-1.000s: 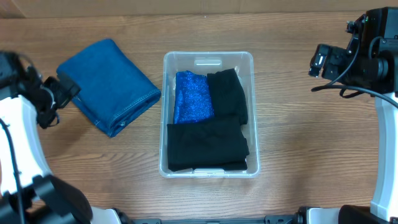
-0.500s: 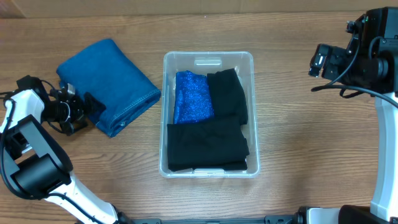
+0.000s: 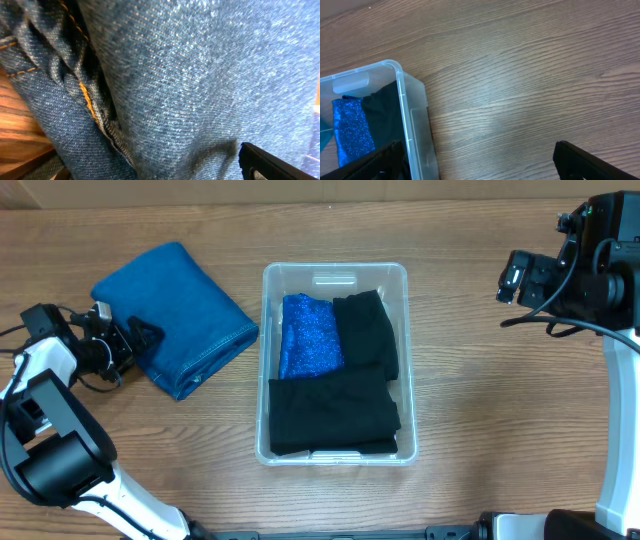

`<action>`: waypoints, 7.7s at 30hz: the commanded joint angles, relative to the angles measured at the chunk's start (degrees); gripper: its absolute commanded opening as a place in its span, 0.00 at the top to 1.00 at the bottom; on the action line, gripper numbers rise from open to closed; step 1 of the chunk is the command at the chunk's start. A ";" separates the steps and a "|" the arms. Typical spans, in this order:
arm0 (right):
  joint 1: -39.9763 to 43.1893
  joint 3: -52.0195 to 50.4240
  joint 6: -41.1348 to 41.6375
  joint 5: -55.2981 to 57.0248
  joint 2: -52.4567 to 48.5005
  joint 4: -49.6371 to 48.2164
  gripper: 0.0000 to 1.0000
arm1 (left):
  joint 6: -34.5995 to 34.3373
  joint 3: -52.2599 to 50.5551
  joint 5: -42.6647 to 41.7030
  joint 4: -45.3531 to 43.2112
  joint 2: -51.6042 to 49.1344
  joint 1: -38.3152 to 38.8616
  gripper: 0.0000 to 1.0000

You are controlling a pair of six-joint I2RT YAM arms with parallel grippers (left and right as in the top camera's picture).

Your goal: Pack container

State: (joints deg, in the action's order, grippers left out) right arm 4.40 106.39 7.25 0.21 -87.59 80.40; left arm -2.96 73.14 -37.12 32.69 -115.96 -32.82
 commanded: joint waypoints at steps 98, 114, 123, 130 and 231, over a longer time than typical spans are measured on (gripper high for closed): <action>8.11 0.07 3.06 -0.35 0.68 1.97 0.00 | -3.48 11.61 35.56 24.24 1.57 56.83 0.65; 8.11 0.07 3.06 -0.35 0.68 1.79 0.00 | -4.46 27.17 25.20 46.53 27.10 64.87 0.64; 8.11 0.07 3.06 -0.37 0.68 1.84 0.00 | -8.22 3.50 26.86 32.57 20.44 77.99 0.57; 8.11 0.07 3.06 -0.35 0.68 2.03 0.00 | -7.21 0.33 27.06 30.47 10.78 75.01 0.54; -2.14 -105.94 -13.29 -11.87 85.00 -76.91 0.00 | -11.61 -28.17 43.52 33.90 94.64 31.78 0.00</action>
State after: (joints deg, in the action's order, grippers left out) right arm 2.48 1.04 -5.85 -11.60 -3.11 3.92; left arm -15.64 45.45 5.85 66.85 -21.96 -1.17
